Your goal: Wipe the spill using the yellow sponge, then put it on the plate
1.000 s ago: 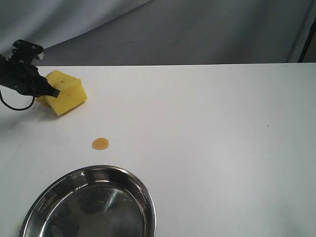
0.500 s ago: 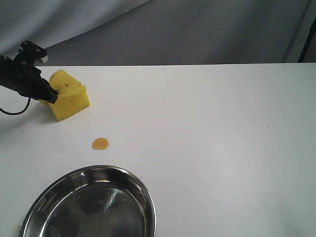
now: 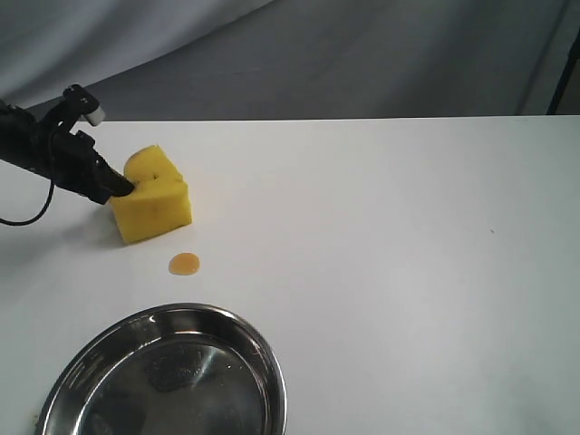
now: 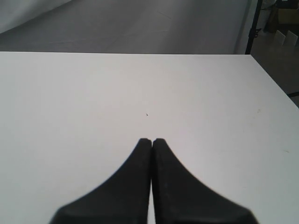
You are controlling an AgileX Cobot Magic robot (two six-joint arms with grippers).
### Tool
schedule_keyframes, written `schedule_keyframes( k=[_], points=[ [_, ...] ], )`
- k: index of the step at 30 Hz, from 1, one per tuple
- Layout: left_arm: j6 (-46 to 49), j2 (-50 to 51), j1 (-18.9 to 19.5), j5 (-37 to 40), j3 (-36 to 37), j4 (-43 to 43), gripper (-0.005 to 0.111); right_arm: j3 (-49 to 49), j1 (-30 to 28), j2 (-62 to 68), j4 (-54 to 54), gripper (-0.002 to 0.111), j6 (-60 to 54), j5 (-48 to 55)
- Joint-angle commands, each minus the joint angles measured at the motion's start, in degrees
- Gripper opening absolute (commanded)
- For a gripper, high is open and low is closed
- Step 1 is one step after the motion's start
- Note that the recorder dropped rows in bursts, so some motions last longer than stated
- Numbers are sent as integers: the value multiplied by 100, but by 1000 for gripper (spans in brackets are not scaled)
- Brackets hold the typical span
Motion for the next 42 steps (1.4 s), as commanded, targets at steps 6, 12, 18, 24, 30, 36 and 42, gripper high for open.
schedule_keyframes(
  k=[6,12,18,24,30,36,42],
  points=[
    [459,8,-23,491,42,-36,0,22,-20,20,29,0,3,-47],
    [459,8,-23,491,42,-36,0,22,-20,20,29,0,3,-47],
    [459,8,-50,491,42,-36,0,22,-20,20,29,0,3,-47],
    [719,8,-363,468,42,-36,0,22,-20,20,29,0,3,-47],
    [883,8,-740,342,42,-36,0,22,-20,20,29,0,3,-47],
    [883,8,-860,316,42,2,0,22,-20,20,29,0,3,-47],
    [883,8,-871,336,42,81,0,22,-20,20,29,0,3,-47]
  ],
)
